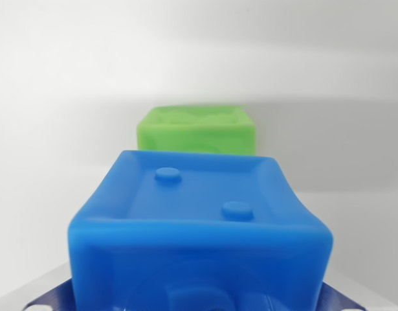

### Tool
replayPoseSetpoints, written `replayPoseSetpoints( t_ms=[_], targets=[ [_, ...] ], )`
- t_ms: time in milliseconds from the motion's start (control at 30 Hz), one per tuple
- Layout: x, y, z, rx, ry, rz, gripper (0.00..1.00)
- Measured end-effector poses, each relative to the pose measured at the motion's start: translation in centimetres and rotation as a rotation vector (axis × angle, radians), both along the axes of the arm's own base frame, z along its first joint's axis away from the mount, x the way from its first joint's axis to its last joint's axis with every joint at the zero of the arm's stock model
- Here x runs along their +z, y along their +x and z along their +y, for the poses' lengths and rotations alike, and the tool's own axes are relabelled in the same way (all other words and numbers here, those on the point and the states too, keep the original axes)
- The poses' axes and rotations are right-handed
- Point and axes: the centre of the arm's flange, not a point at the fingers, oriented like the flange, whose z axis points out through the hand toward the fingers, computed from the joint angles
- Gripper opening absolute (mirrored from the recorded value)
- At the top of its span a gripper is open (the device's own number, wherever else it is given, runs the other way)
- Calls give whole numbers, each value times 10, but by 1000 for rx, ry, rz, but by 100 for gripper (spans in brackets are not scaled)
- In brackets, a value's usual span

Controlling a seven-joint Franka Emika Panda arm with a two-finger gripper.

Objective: Stack cube

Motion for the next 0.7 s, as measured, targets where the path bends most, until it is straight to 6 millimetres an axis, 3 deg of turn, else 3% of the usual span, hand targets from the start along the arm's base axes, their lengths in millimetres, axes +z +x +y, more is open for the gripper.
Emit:
replayPoseSetpoints(
  t_ms=[367,700],
  targets=[
    [-23,0,1,0,0,-1,0],
    [-32,0,1,0,0,-3,0]
  ],
)
